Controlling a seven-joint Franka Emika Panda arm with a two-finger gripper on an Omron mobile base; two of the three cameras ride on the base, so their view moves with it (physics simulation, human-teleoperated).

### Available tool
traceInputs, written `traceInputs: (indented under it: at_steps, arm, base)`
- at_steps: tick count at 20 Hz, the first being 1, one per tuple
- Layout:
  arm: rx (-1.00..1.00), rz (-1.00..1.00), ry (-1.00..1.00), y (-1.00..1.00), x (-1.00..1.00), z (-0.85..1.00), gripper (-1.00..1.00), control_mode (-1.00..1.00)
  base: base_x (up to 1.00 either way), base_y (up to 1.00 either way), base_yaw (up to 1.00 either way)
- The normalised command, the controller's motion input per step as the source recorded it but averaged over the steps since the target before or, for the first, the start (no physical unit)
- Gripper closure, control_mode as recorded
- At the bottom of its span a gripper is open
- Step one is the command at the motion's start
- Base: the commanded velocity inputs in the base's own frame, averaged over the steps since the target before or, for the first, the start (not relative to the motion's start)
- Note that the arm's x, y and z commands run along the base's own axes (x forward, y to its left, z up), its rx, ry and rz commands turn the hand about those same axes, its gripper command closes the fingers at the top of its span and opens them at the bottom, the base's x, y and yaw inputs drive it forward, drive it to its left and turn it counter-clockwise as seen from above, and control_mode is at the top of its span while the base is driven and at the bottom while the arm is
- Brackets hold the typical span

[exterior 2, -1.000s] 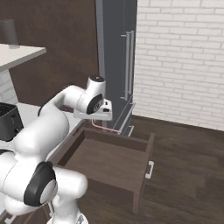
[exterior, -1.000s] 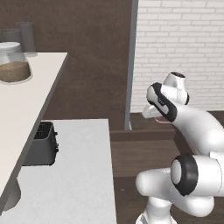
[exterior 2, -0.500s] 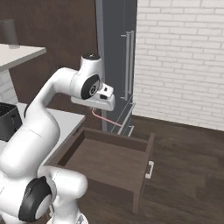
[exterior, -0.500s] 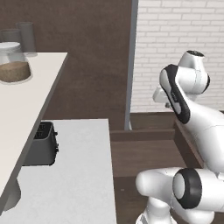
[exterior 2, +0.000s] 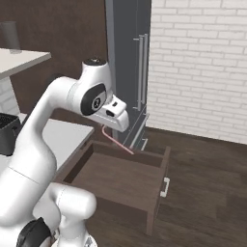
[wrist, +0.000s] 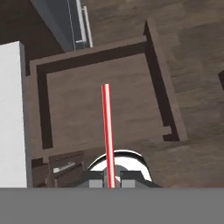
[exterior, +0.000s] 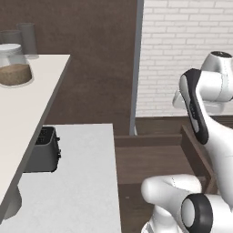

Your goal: Take a straw from the drawer in front and place it inside the glass cup on the dining counter.

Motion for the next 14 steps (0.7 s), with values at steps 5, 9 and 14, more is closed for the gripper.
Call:
traceInputs:
  at_steps: [5,9,14]
  arm:
    - [-0.01,-0.08,0.0,-0.19,-0.21,0.0,1.0,1.0]
    - [0.0,0.0,0.0,0.0,0.0,0.0,1.0,1.0]
    - [0.0,0.0,0.0,0.0,0.0,0.0,1.0,1.0]
  base:
    - [-0.42,-0.44,-0.13]
    - [-0.47,-1.0,-0.19]
    - [-0.22,-1.0,-0.13]
